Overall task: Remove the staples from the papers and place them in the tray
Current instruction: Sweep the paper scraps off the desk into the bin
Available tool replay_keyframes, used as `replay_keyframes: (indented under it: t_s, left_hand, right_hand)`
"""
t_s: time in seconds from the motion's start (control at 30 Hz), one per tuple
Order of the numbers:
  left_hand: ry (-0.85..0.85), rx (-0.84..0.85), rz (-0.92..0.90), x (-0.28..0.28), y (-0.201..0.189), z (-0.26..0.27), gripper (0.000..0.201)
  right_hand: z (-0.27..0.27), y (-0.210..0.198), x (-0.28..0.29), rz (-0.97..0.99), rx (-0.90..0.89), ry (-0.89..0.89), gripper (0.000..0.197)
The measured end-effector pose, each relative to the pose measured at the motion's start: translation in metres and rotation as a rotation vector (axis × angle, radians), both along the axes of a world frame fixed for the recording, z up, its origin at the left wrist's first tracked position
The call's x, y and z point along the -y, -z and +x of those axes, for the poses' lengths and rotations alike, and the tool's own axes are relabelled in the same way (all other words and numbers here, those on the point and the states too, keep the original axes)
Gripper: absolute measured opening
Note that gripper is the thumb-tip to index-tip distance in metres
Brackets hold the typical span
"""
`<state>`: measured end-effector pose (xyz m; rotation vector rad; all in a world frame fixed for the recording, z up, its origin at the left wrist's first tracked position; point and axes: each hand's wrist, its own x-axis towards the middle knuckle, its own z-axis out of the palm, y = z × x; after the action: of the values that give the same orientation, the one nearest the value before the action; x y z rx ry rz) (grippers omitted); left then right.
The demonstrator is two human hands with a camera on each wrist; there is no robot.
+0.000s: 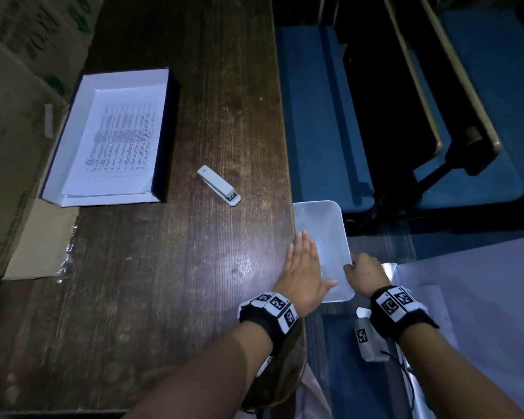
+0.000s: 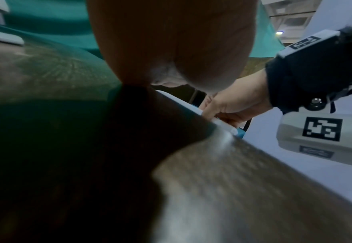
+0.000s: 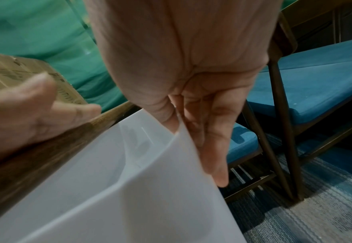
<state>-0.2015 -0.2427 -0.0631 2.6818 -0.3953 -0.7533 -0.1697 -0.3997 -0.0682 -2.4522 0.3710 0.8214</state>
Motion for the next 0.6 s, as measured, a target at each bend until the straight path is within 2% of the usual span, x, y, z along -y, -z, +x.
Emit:
replay_keyframes:
  t_s: [0.07, 0.13, 0.17, 0.33, 0.43, 0.53, 0.6]
  left_hand:
    - [0.021, 0.003, -0.067, 0.001, -0.005, 0.002, 0.091]
    - [-0.027, 0.007, -0.137, -0.007, -0.008, 0.004, 0.069]
    - [-0.065, 0.021, -0.160, -0.014, -0.009, 0.004, 0.061]
    - [-0.365, 0.210, -0.158, -0.048, -0.005, 0.006, 0.048]
    - [-0.405, 0.131, -0.047, -0.037, 0.001, 0.006, 0.056]
    - [-0.358, 0.077, 0.007, -0.007, 0.005, 0.005, 0.080]
    - [-0.301, 0.057, 0.006, 0.009, 0.009, 0.007, 0.083]
  right_hand:
    - [0.000, 0.001, 0.000, 0.006, -0.002, 0.006, 0.026]
    - [0.000, 0.002, 0.001, 0.005, -0.004, 0.013, 0.025]
    - [0.000, 0.003, 0.002, 0.004, -0.009, 0.017, 0.025]
    - [-0.001, 0.003, 0.006, 0.011, -0.041, 0.024, 0.017]
    - [-0.001, 0.005, 0.008, 0.015, -0.046, 0.025, 0.016]
    - [0.001, 0.006, 0.009, 0.022, -0.040, 0.022, 0.017]
    - [0.002, 0.007, 0.009, 0.031, -0.031, 0.023, 0.018]
